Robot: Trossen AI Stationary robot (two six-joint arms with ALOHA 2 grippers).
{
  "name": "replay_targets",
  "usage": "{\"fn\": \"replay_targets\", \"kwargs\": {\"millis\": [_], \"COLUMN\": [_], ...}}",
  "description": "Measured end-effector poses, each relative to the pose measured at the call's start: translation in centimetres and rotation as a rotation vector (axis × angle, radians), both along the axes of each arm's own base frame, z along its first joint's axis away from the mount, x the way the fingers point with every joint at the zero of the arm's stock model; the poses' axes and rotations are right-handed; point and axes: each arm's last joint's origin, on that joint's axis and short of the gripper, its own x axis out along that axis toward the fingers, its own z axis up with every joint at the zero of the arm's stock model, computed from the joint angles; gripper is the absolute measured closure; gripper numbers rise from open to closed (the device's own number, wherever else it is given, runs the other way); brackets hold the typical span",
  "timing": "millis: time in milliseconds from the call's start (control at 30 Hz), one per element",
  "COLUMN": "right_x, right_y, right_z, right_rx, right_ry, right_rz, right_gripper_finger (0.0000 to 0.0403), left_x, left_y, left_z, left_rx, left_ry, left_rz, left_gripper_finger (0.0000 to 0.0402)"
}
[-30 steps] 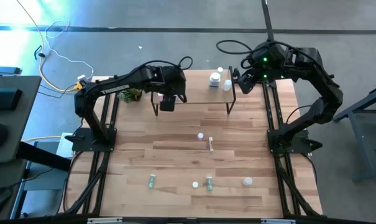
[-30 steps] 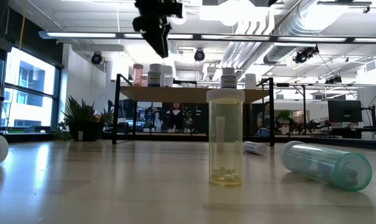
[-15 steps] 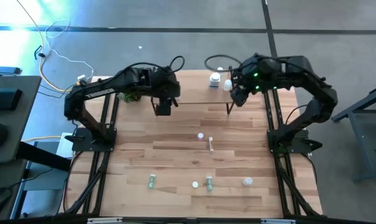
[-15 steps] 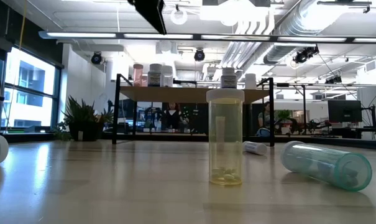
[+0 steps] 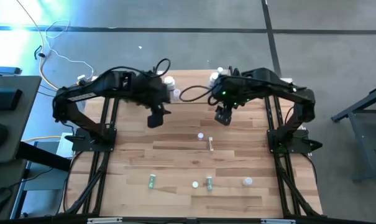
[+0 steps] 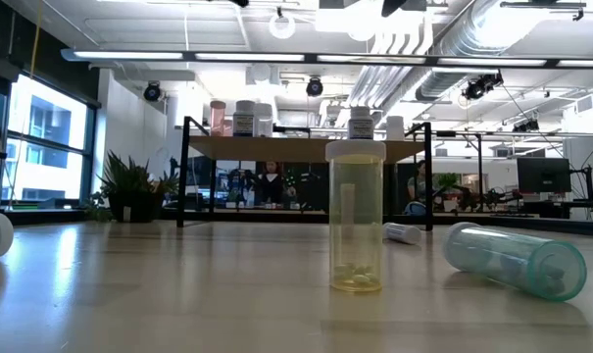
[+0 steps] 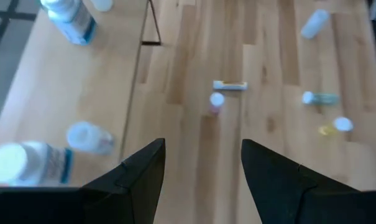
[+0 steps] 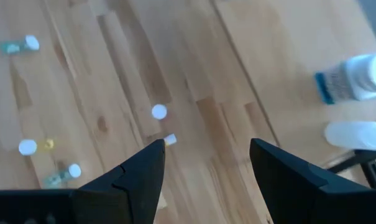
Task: Pick and place medicine bottles onto shelf by color
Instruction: Put the yellow pill bottle on the shelf
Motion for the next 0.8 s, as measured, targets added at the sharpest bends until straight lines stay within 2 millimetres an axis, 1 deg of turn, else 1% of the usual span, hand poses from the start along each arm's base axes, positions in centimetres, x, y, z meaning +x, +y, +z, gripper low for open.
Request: {"fn": "replay_targets", "kwargs": {"millis": [100,200,333,467,567,700,800], "right_x": [0.4,0.4,0.4,0.4,0.3,0.0,-0.1], "right_y": [0.5,1.2,2.5,4.4,5.7,7.0,8.0], "right_z": [-0.3,-0.3,-0.3,-0.4,-1.7,-4.3,-6.1], "right_rx": [-0.007,-0.012,-0.03,-0.03,-0.023,-0.015,0.011], "right_ry": [0.015,0.016,0.016,0.016,0.055,0.11,0.093], "right_rz": [0.041,0.075,0.108,0.169,0.194,0.212,0.234], "right_gripper_finger": [0.0176,0.0176,0.0176,0.0176,0.0176,0.0176,0.0176], "left_x": [-1.1,-1.9,-3.1,-3.9,-4.0,-4.1,-4.0], "left_y": [-1.0,-1.8,-2.8,-3.6,-4.2,-4.9,-5.4], "left_z": [0.5,0.4,-0.1,-1.4,-2.2,-3.3,-4.3], "left_rx": [-0.031,-0.058,-0.043,-0.019,-0.028,-0.047,-0.045], "left_ry": [-0.015,-0.024,-0.02,-0.019,-0.042,-0.032,-0.004], "left_rz": [0.013,0.028,0.087,0.151,0.168,0.179,0.188], "left_gripper_finger": [0.02,0.02,0.02,0.02,0.02,0.02,0.02]}}
